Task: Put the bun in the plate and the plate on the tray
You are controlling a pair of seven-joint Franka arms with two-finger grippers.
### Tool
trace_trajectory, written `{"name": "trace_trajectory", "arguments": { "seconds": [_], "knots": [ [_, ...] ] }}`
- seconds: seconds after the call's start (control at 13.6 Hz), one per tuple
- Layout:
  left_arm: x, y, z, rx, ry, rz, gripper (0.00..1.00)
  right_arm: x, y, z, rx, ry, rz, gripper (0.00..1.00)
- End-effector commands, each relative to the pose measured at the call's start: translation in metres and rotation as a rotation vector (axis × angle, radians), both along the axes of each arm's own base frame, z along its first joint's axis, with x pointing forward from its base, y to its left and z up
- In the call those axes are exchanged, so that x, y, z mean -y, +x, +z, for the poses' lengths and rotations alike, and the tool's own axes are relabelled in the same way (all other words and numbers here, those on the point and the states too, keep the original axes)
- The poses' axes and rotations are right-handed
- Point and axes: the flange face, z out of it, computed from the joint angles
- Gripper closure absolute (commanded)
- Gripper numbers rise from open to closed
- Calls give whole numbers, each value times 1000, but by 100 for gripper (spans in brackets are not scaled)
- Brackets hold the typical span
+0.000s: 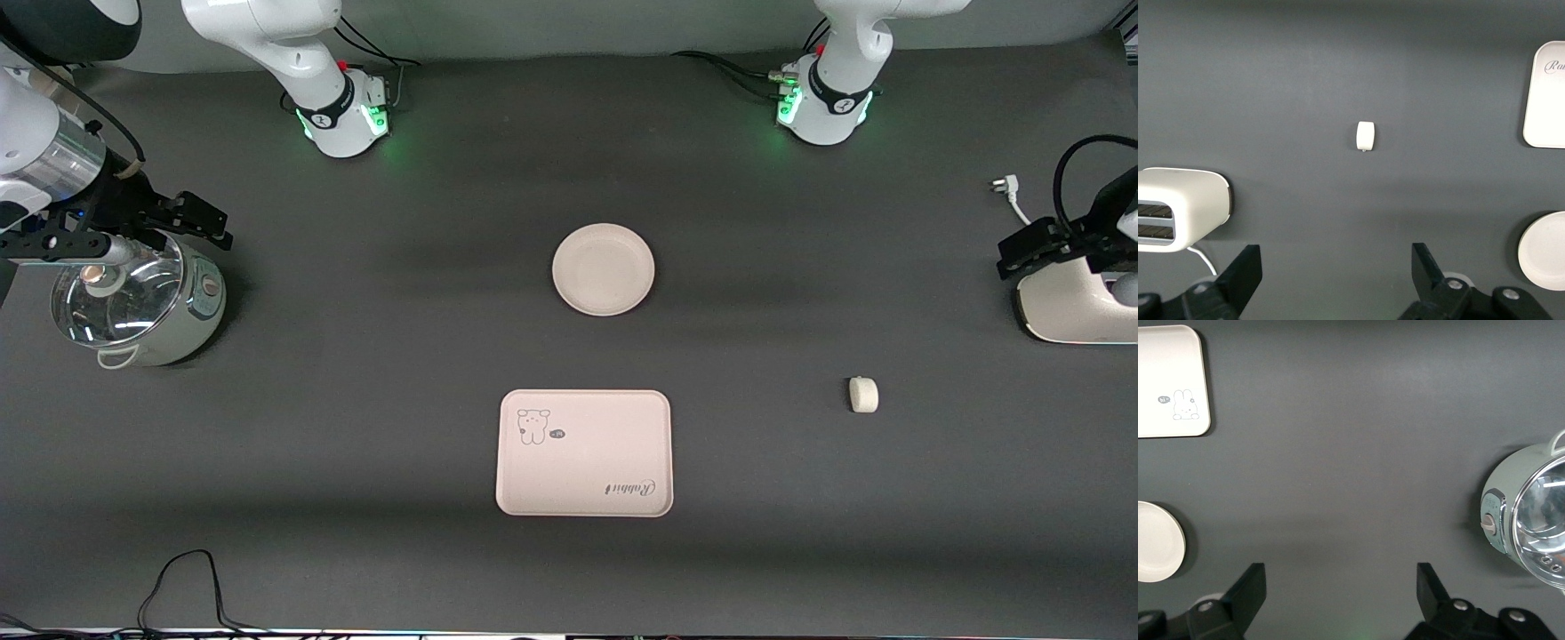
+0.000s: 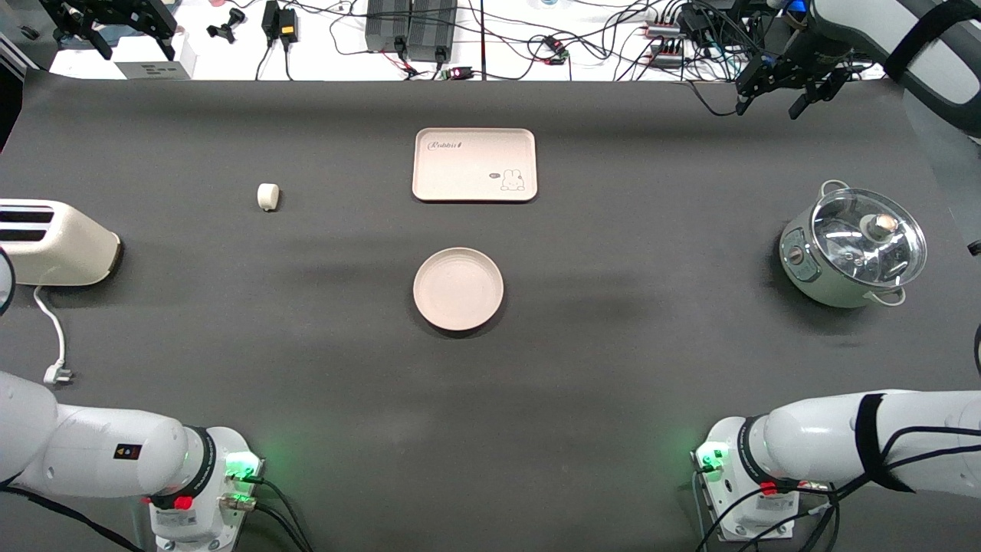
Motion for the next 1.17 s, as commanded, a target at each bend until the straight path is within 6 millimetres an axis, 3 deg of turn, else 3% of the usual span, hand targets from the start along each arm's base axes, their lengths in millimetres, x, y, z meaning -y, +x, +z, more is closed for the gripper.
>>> {"name": "trace_trajectory", "arguments": {
  "seconds": [0.0,0.22,0.44,0.95,1.1],
  "knots": [
    [-1,13,-15,-15,6,-14,0,-10,0,-1,9,14,-1,0],
    [-2,19,-55,-17,5,-16,0,-9,-1,-3,4,9,-2,0],
    [-7,8,-109,7,0,-13,0,-4,-1,-4,-1,11,-10,0],
    [-18,25,-274,53,1,-14,0,-4,0,-7,-5,11,-14,0],
    [-8,30,-315,28,0,-29,0,-6,4,-11,-6,12,-12,0]
  ]
}}
